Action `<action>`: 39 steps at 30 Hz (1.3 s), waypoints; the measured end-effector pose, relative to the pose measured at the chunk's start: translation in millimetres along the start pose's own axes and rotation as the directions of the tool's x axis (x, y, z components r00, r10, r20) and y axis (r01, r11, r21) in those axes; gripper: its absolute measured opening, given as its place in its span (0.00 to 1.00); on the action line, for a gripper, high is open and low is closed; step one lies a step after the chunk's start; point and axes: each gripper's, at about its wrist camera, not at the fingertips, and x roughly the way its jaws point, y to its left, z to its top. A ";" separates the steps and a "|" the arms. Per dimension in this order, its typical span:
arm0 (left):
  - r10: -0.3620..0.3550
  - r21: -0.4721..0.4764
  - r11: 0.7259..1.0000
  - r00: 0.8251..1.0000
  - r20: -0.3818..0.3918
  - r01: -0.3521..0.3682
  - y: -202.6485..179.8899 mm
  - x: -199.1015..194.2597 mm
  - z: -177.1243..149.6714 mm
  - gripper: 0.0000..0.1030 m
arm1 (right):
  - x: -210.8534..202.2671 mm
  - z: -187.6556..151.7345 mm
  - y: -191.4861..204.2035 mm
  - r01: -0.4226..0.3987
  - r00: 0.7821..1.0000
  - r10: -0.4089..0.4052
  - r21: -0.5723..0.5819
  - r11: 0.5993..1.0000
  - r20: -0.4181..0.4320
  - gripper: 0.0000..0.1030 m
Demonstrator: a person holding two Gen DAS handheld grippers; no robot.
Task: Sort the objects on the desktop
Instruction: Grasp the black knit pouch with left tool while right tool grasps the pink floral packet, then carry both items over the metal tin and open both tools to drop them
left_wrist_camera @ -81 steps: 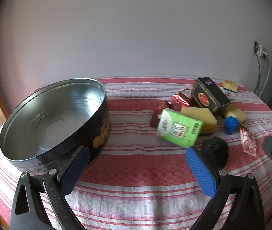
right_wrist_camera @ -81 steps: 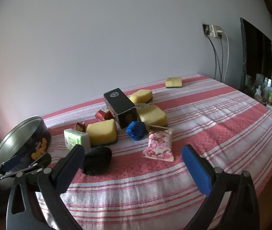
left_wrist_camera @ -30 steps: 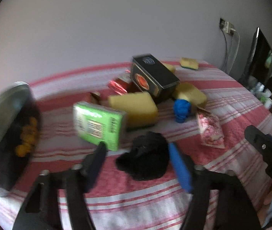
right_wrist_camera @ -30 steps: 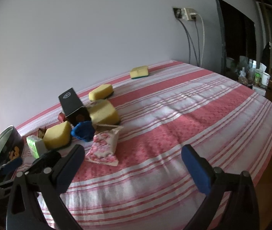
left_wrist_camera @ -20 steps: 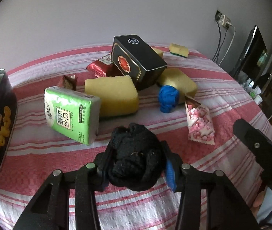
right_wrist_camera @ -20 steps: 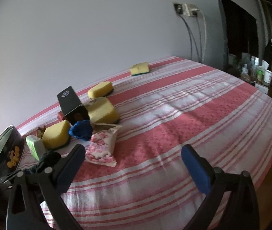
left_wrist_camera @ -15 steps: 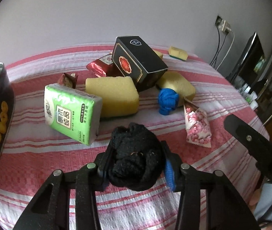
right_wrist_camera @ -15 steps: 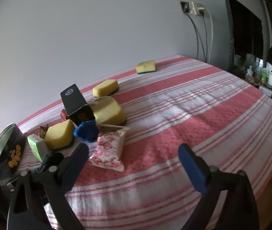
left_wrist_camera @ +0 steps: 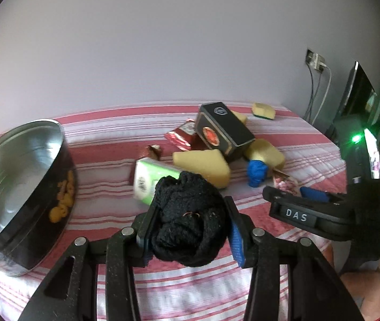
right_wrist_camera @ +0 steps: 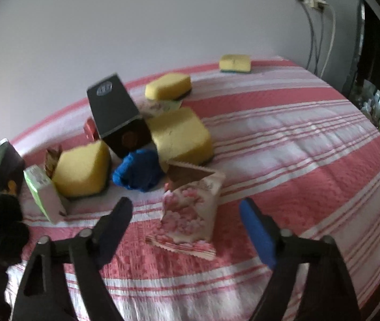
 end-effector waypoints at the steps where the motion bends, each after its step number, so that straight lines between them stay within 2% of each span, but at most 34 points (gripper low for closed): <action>1: -0.002 -0.008 1.000 1.000 -0.002 0.002 3.5 -0.6 -1.3 0.45 | 3.8 -0.5 2.2 0.008 1.000 -0.008 -0.008 1.000 -0.015 0.68; 4: -0.005 -0.026 1.000 1.000 -0.010 0.005 12.3 -0.9 -4.0 0.45 | 5.3 -3.9 14.0 0.079 0.997 -0.080 -0.063 0.995 0.000 0.61; 5: -0.007 -0.030 1.000 1.000 -0.011 0.007 14.0 -2.1 -4.8 0.45 | 4.5 -4.5 16.2 0.087 0.996 -0.087 -0.074 0.993 0.003 0.50; 7: -0.033 -0.024 0.999 0.999 -0.013 0.032 18.3 -5.7 -6.4 0.45 | 1.9 -6.0 18.5 0.092 0.996 -0.091 -0.080 0.993 0.009 0.40; 16: -0.045 -0.060 0.997 0.999 0.020 0.046 40.4 -22.3 -8.4 0.46 | -23.5 -15.3 41.0 0.104 0.993 -0.096 -0.115 0.988 0.071 0.39; 23: -0.042 -0.086 0.995 0.997 0.065 0.047 60.5 -41.3 -10.6 0.46 | -55.9 -22.0 72.2 0.084 0.989 -0.063 -0.154 0.984 0.135 0.39; 26: -0.032 -0.100 0.994 0.996 0.085 0.040 71.6 -50.8 -10.5 0.46 | -70.6 -24.9 90.5 0.051 0.987 -0.022 -0.180 0.982 0.159 0.39; 34: 0.064 -0.155 0.987 0.986 0.153 -0.040 113.6 -79.3 -4.8 0.46 | -94.5 -25.3 141.8 -0.056 0.974 0.112 -0.266 0.962 0.197 0.39; 39: 0.170 -0.238 0.963 0.970 0.172 -0.127 158.3 -91.5 -2.2 0.46 | -98.0 -23.1 185.8 -0.138 0.958 0.212 -0.336 0.932 0.194 0.39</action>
